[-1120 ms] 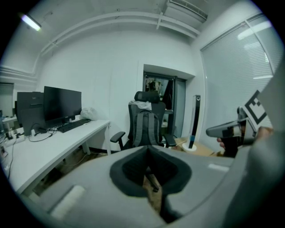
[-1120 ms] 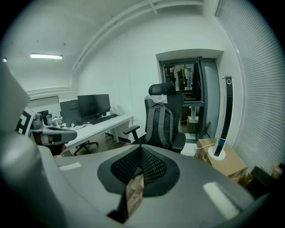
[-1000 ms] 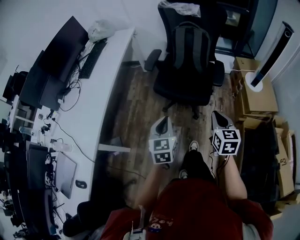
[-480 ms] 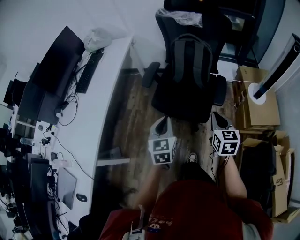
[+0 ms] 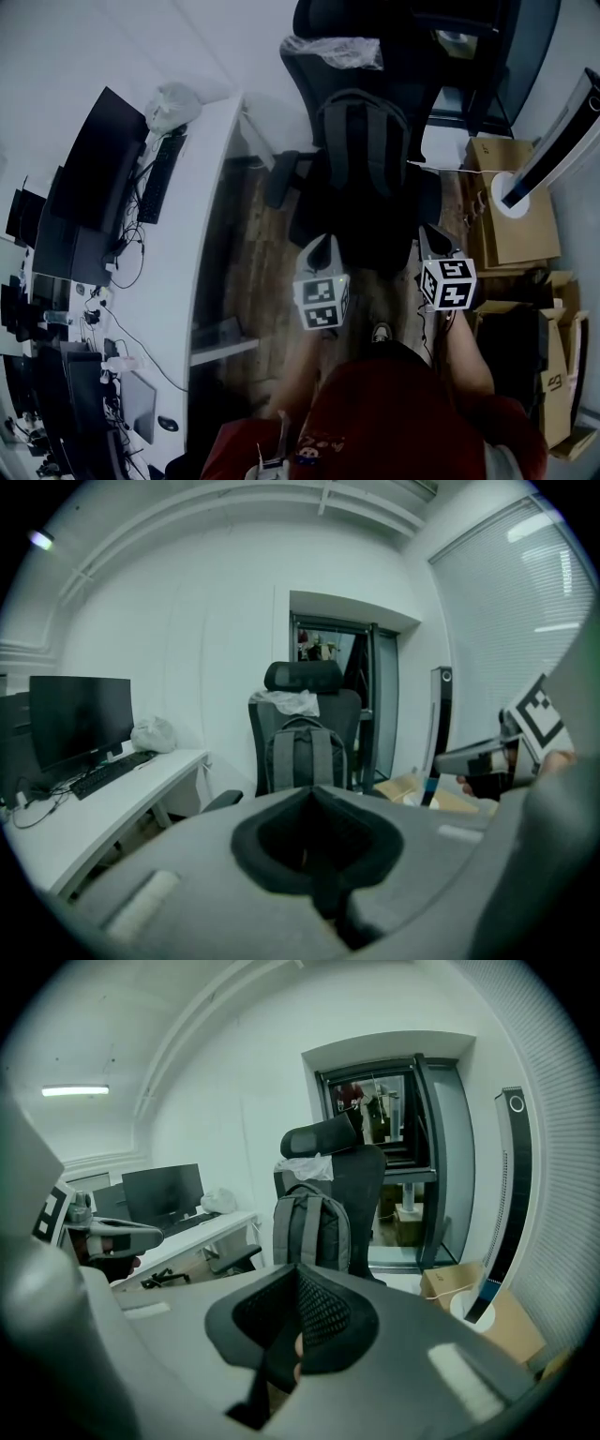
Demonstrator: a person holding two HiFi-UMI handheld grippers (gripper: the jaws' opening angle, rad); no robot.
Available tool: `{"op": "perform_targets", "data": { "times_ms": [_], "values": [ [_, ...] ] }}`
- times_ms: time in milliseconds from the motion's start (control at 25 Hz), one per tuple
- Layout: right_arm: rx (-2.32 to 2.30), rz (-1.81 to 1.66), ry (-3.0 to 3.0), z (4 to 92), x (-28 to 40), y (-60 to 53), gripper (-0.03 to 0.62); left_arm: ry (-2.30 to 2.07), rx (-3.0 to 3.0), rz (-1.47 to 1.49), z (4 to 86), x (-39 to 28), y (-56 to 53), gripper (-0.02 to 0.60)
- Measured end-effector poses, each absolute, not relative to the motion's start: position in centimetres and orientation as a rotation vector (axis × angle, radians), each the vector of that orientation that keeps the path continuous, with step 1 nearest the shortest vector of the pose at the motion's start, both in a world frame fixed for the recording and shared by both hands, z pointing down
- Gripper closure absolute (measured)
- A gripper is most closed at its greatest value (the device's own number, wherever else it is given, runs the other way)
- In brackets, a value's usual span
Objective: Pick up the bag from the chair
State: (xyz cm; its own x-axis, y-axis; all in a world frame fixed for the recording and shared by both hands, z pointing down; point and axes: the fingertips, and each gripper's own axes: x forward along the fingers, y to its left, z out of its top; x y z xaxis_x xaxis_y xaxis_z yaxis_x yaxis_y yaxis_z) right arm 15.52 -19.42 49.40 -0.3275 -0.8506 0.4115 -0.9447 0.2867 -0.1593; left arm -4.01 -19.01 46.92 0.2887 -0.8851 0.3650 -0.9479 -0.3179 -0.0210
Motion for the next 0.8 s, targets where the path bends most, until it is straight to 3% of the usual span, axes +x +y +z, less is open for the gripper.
{"op": "perform_targets", "data": {
  "times_ms": [800],
  "values": [
    [1.735, 0.581, -2.291, 50.2, 18.6, -33.3, 0.594, -1.639, 2.415, 0.482, 47.7, -0.7, -33.7, 0.583]
  ]
}}
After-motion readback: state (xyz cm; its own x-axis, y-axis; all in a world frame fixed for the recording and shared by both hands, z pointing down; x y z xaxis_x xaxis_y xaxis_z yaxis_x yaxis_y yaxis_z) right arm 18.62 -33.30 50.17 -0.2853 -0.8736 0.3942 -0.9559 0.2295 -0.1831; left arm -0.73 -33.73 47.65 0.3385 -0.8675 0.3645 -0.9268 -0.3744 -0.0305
